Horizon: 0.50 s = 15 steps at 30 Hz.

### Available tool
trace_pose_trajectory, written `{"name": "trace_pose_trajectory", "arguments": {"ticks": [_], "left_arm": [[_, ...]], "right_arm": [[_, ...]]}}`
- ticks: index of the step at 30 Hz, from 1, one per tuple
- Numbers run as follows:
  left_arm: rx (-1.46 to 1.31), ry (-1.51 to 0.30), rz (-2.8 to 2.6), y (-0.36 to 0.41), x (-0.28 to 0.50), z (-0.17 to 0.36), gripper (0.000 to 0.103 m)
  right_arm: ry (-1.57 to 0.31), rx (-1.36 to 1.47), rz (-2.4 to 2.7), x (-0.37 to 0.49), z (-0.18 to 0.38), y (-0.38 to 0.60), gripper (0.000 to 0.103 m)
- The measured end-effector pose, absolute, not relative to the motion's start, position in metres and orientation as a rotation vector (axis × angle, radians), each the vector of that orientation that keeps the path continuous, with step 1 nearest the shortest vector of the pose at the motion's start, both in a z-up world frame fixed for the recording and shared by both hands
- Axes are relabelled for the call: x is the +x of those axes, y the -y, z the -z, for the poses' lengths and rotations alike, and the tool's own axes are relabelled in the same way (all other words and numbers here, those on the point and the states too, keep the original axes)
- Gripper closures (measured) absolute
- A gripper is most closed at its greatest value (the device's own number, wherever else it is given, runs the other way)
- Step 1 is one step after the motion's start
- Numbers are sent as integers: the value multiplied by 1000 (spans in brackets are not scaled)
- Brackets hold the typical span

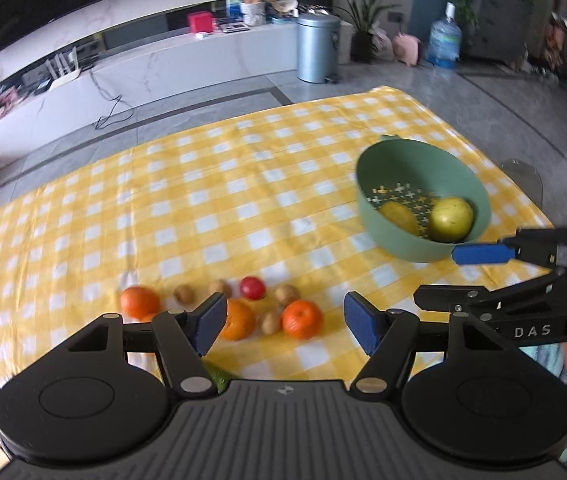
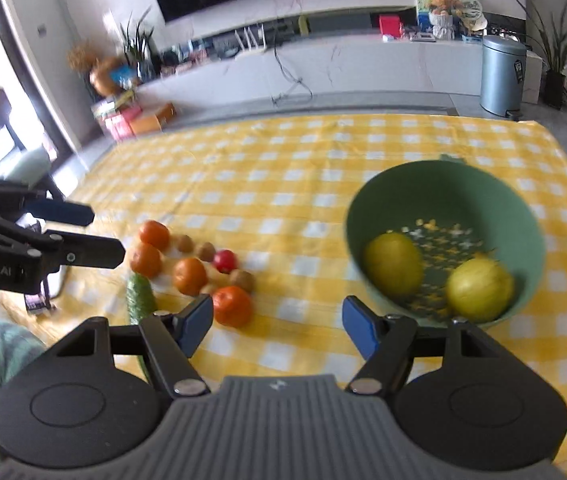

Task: Organize fruits
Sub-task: 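Move both tools back toward the oranges on the cloth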

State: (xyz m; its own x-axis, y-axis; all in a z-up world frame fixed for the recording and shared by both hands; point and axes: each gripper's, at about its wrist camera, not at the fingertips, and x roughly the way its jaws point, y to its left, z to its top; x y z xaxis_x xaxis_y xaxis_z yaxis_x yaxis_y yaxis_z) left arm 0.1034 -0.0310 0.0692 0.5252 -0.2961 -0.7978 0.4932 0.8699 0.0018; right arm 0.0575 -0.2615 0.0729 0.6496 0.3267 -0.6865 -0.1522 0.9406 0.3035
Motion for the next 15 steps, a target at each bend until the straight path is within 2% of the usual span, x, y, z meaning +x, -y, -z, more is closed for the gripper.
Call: {"name": "trace_pose_trajectory", "arguments": {"ticks": [5,15], "left_arm": [[216,-900,495,8,103,-50,35],[325,-874,552,-4,110,-10,37]], "right_arm": [[-790,236,-267,54,-51,234,41],[-762,196,-260,63,-23,195,50]]}}
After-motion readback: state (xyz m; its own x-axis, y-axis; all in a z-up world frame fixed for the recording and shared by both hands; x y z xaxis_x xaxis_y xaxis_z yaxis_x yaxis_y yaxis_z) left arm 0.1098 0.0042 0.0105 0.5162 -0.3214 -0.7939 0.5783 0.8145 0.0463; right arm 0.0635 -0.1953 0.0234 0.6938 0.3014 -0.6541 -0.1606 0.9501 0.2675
